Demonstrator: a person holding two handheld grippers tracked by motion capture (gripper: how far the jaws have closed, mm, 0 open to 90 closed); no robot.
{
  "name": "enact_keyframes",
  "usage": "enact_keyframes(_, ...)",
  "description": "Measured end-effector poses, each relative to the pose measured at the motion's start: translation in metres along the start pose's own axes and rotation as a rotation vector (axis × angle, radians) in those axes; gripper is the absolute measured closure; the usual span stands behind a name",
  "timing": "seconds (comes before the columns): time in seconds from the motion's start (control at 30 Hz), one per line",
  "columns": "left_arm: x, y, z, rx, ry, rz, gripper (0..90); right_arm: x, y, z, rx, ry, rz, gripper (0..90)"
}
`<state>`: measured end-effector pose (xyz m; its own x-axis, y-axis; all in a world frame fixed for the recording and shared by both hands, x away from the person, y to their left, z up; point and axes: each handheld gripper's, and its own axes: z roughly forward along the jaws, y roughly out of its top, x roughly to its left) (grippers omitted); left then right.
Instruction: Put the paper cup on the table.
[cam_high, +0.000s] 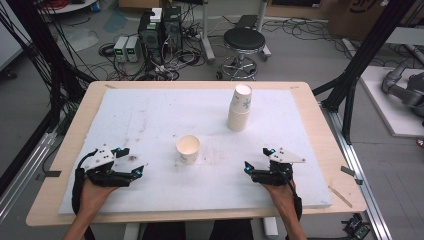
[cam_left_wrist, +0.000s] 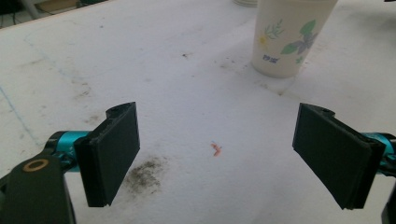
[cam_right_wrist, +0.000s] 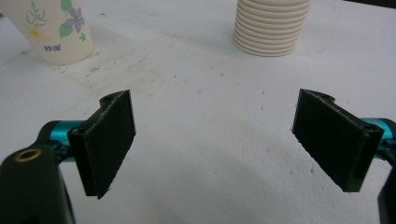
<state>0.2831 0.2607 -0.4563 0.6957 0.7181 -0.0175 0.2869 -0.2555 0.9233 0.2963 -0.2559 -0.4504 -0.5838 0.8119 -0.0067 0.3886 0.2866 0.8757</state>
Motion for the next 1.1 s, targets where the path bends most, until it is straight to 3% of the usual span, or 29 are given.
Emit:
enact_keyframes(0.23, -0.004, -0.008, -0.002, -0.045, 0.034, 0.009, 15.2, 0.000, 0.000, 0.000, 0.009, -0.005, 0.009, 13.4)
enact_keyframes(0.47, -0.001, -0.010, -0.005, -0.080, 0.037, -0.025, 15.2, 0.000, 0.000, 0.001, 0.014, -0.013, 0.010, 13.5)
enact_keyframes(0.97, -0.003, -0.011, -0.006, -0.089, 0.056, -0.008, 15.1, 0.001, -0.001, -0.001, -0.007, -0.018, 0.004, 13.5)
enact_keyframes(1.1, -0.003, -0.011, -0.006, -0.091, 0.061, -0.020, 15.1, 0.001, -0.001, -0.001, -0.010, -0.018, 0.005, 13.5)
